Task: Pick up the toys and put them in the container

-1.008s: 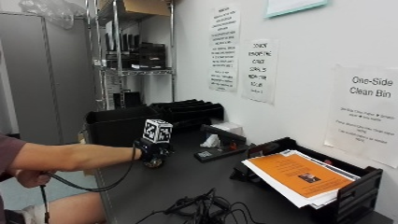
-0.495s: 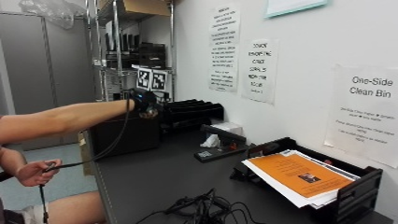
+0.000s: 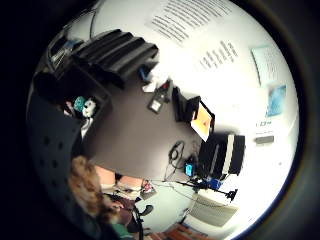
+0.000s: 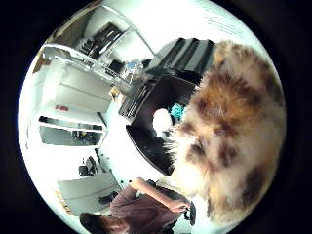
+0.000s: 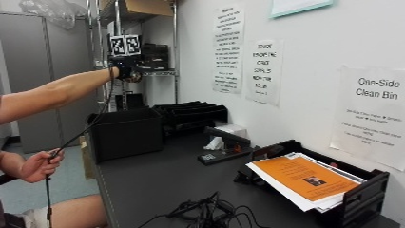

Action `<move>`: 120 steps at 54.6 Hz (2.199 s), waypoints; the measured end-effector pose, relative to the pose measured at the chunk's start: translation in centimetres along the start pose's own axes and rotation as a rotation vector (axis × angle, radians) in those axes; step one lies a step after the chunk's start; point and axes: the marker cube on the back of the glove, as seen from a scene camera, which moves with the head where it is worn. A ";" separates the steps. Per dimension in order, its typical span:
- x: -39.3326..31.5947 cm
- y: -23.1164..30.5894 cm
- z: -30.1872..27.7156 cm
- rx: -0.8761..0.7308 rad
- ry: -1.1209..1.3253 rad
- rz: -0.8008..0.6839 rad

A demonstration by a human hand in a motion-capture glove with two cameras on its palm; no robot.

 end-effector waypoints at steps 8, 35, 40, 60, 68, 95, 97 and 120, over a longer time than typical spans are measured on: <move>-6.2 -2.6 1.6 0.057 -0.038 -0.068; -12.0 -2.0 9.2 -0.220 -0.059 -0.118; -12.2 -1.9 9.6 -0.221 -0.065 -0.138; -11.8 -1.4 10.1 -0.205 -0.102 -0.186; -11.5 -1.5 9.9 -0.189 -0.120 -0.132; -10.1 -0.9 9.8 -0.189 -0.129 -0.132; -10.1 -1.0 9.8 -0.180 -0.138 -0.110; -10.0 -1.1 9.8 -0.169 -0.130 -0.095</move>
